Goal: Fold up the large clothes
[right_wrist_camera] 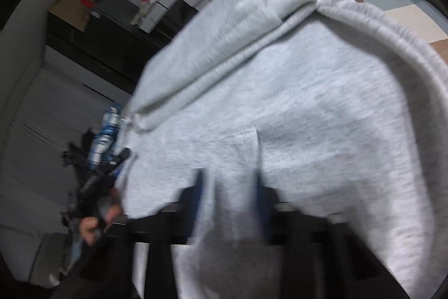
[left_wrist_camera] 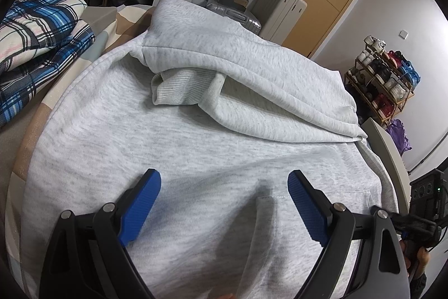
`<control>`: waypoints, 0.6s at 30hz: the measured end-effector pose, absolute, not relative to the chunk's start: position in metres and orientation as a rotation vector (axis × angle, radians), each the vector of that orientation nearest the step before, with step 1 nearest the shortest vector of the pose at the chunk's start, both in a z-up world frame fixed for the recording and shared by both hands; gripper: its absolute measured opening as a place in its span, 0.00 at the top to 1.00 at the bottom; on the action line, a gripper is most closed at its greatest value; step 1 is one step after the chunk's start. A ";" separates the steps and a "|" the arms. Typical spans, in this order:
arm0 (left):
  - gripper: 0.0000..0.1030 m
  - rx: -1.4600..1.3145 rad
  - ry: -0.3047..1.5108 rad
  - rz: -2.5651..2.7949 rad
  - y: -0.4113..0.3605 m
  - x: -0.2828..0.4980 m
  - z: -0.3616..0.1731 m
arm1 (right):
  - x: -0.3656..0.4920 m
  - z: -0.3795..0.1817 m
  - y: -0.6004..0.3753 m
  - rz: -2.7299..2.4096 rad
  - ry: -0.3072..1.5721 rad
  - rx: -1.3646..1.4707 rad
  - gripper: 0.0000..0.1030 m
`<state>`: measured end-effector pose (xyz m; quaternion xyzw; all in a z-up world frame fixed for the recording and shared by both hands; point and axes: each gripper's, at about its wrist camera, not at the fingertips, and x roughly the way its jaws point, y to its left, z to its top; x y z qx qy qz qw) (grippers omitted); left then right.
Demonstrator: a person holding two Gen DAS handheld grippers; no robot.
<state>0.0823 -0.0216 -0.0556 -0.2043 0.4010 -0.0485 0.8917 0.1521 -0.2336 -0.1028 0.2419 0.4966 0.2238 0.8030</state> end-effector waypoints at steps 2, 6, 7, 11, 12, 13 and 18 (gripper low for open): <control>0.14 -0.426 0.832 -0.102 -0.021 0.082 -0.056 | 0.152 -0.101 -0.225 0.457 1.054 0.486 0.95; 0.14 -0.464 0.870 -0.123 -0.017 0.081 -0.051 | 0.139 -0.069 -0.243 0.506 0.902 0.492 0.98; 0.14 -0.482 0.875 -0.133 -0.015 0.078 -0.048 | 0.137 -0.063 -0.251 0.497 0.883 0.487 0.98; 0.14 -0.478 0.859 -0.141 -0.015 0.054 -0.031 | 0.139 -0.066 -0.275 0.443 0.918 0.475 0.98; 0.14 -0.455 0.853 -0.144 -0.017 0.048 -0.027 | 0.141 -0.073 -0.276 0.417 0.957 0.453 0.96; 0.13 -0.430 0.845 -0.146 -0.020 0.040 -0.023 | 0.142 -0.079 -0.273 0.398 0.989 0.431 0.95; 0.14 -0.320 0.919 -0.160 -0.043 0.033 -0.033 | 0.149 -0.094 -0.267 0.411 1.063 0.494 0.80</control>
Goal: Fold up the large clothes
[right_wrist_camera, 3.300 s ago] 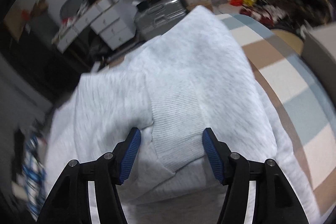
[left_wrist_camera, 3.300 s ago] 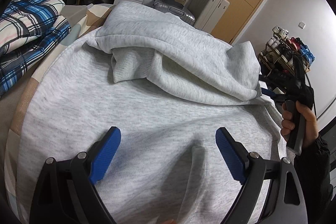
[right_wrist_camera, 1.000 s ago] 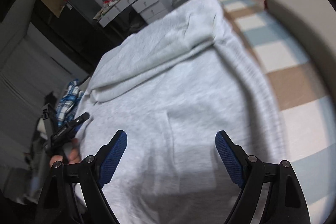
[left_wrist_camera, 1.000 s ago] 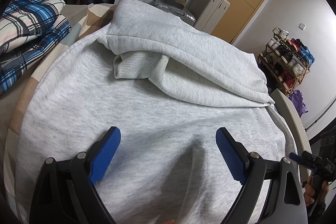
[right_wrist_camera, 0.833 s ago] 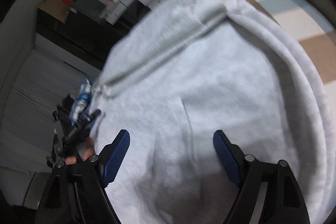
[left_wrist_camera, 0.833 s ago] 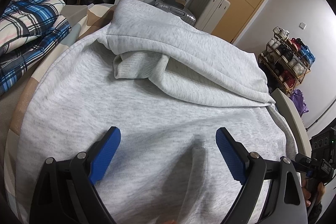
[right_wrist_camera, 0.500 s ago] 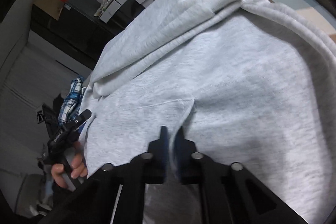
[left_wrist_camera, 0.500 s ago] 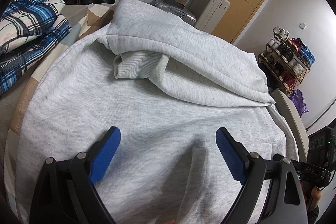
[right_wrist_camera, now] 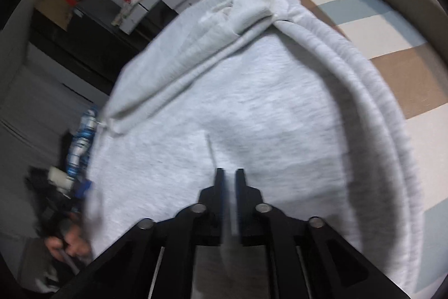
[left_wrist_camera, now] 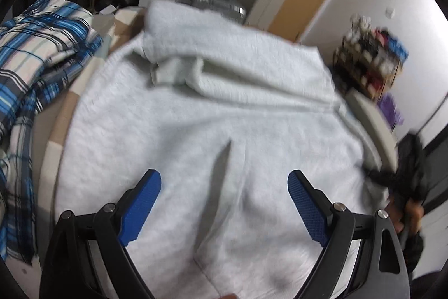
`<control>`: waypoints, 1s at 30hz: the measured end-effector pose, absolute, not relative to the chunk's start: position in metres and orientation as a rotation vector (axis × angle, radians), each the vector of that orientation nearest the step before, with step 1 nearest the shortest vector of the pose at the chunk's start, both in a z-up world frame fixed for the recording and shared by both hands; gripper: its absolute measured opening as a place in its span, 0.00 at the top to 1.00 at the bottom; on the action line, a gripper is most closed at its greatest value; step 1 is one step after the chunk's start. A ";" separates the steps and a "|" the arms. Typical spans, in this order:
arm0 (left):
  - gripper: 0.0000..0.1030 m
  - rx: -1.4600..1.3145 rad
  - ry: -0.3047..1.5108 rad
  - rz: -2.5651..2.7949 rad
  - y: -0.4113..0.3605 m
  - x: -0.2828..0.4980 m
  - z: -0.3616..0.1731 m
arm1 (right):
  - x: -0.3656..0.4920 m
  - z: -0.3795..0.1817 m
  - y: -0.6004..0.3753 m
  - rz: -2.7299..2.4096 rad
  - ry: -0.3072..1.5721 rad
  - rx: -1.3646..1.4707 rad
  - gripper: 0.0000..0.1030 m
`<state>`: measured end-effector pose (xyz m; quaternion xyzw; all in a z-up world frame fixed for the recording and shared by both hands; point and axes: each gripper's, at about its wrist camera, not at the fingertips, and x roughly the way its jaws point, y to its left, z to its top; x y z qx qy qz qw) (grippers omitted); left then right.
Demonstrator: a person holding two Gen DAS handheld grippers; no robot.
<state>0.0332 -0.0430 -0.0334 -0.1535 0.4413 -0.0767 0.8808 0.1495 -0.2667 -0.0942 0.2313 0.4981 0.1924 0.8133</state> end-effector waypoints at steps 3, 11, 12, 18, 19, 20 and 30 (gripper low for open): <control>0.14 -0.283 0.945 -0.165 -0.055 0.039 -0.042 | 0.147 -0.092 -0.263 0.437 1.055 0.496 0.57; 0.14 -0.260 0.888 -0.193 -0.072 0.037 -0.027 | 0.148 -0.090 -0.255 0.438 1.049 0.473 0.55; 0.14 -0.246 0.885 -0.200 -0.074 0.037 -0.027 | 0.148 -0.091 -0.258 0.441 1.048 0.478 0.55; 0.33 -0.225 0.959 -0.208 -0.079 0.047 -0.047 | 0.145 -0.092 -0.268 0.462 1.039 0.497 0.52; 0.52 -0.242 0.976 -0.206 -0.076 0.048 -0.051 | 0.144 -0.092 -0.268 0.465 1.037 0.500 0.52; 0.60 -0.252 0.983 -0.191 -0.073 0.048 -0.053 | 0.144 -0.092 -0.268 0.467 1.035 0.501 0.52; 0.97 -0.185 0.962 -0.209 -0.079 0.031 -0.039 | 0.139 -0.084 -0.247 0.393 1.034 0.371 0.51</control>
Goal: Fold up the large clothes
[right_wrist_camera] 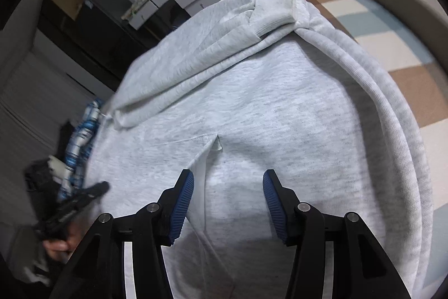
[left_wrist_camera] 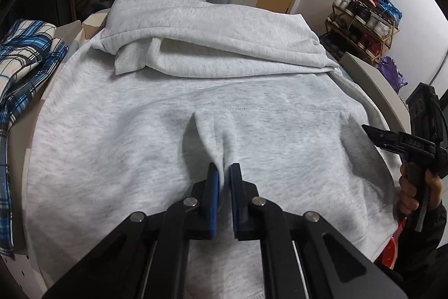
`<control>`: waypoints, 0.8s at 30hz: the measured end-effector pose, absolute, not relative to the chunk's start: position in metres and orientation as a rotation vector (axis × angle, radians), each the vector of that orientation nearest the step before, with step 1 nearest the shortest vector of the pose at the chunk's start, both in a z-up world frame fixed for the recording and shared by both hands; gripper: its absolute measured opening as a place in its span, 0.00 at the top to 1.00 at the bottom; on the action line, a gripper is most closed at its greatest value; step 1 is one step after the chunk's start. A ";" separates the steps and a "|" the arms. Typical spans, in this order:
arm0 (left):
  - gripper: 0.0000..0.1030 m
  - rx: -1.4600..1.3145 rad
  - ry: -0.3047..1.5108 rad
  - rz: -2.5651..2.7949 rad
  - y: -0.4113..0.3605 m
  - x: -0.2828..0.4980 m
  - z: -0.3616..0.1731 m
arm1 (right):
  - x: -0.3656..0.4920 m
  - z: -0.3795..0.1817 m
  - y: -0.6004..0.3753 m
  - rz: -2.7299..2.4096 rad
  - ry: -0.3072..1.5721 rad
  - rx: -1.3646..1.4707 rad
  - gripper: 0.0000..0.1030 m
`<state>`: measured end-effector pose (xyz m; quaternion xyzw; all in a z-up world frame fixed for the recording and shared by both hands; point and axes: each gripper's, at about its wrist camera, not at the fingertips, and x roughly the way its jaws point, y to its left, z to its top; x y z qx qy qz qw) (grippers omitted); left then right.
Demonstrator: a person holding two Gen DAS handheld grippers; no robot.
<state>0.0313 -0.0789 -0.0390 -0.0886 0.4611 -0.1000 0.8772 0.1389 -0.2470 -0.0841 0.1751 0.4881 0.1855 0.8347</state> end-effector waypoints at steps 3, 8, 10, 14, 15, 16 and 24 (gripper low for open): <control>0.98 -0.220 0.957 -0.228 -0.075 0.027 -0.035 | 0.139 -0.082 -0.245 0.375 1.041 0.353 0.51; 0.98 -0.241 0.978 -0.219 -0.069 0.030 -0.046 | 0.140 -0.080 -0.260 0.387 1.016 0.439 0.49; 0.98 -0.267 0.994 -0.223 -0.067 0.032 -0.054 | 0.139 -0.077 -0.262 0.455 0.995 0.492 0.48; 0.98 -0.269 0.996 -0.228 -0.066 0.029 -0.053 | 0.138 -0.081 -0.240 0.524 1.028 0.441 0.46; 0.98 -0.267 0.997 -0.230 -0.065 0.028 -0.053 | 0.139 -0.085 -0.232 0.529 1.043 0.420 0.47; 0.98 -0.268 0.998 -0.231 -0.065 0.028 -0.052 | 0.140 -0.087 -0.228 0.532 1.054 0.408 0.59; 0.98 -0.322 0.972 -0.249 -0.056 0.019 -0.045 | 0.125 -0.049 -0.254 0.529 0.834 0.492 0.98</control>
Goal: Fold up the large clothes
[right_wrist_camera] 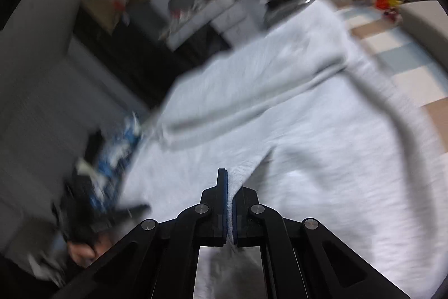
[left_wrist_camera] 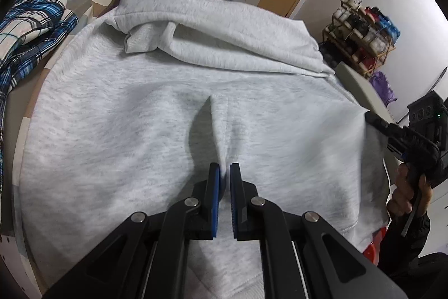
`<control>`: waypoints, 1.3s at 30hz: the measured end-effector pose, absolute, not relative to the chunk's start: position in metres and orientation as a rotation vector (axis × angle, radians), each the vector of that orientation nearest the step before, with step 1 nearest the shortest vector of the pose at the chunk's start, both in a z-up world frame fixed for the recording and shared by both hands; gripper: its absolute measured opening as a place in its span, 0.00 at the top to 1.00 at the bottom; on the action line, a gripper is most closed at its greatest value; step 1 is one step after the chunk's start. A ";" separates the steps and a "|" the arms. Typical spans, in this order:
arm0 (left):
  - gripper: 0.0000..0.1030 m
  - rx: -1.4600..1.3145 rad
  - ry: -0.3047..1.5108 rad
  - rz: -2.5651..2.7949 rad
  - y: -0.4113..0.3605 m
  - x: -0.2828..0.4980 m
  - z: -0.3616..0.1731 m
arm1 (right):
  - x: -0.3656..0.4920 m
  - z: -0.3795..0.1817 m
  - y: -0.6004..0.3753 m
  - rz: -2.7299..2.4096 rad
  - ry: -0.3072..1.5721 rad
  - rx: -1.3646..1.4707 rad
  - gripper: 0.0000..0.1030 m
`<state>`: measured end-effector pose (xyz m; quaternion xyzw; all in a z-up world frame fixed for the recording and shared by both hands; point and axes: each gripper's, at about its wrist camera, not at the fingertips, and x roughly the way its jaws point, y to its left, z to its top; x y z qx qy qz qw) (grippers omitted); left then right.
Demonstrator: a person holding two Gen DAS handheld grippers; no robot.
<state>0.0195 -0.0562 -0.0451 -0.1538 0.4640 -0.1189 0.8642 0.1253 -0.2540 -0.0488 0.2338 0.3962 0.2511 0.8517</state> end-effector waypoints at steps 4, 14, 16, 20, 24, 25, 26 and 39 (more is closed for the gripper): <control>0.98 -0.321 0.990 -0.248 -0.055 0.018 -0.050 | 0.130 -0.064 -0.267 0.485 0.932 0.463 0.98; 0.98 -0.292 1.016 -0.215 -0.048 0.003 -0.054 | 0.125 -0.091 -0.253 0.423 1.068 0.298 0.93; 0.97 -0.298 0.996 -0.211 -0.048 0.005 -0.050 | 0.127 -0.091 -0.255 0.430 1.072 0.318 0.86; 0.65 -0.318 1.012 -0.210 -0.056 0.028 -0.053 | 0.126 -0.090 -0.259 0.484 1.069 0.377 0.63; 0.61 -0.279 1.033 -0.248 -0.068 0.041 -0.053 | 0.128 -0.087 -0.251 0.501 1.059 0.397 0.54; 0.61 -0.283 1.041 -0.247 -0.069 0.043 -0.053 | 0.130 -0.087 -0.247 0.499 1.060 0.398 0.54; 0.61 -0.293 1.052 -0.244 -0.068 0.045 -0.053 | 0.132 -0.087 -0.245 0.494 1.060 0.398 0.54; 0.89 -0.266 1.059 -0.234 -0.082 0.038 -0.052 | 0.141 -0.090 -0.240 0.511 1.051 0.430 0.52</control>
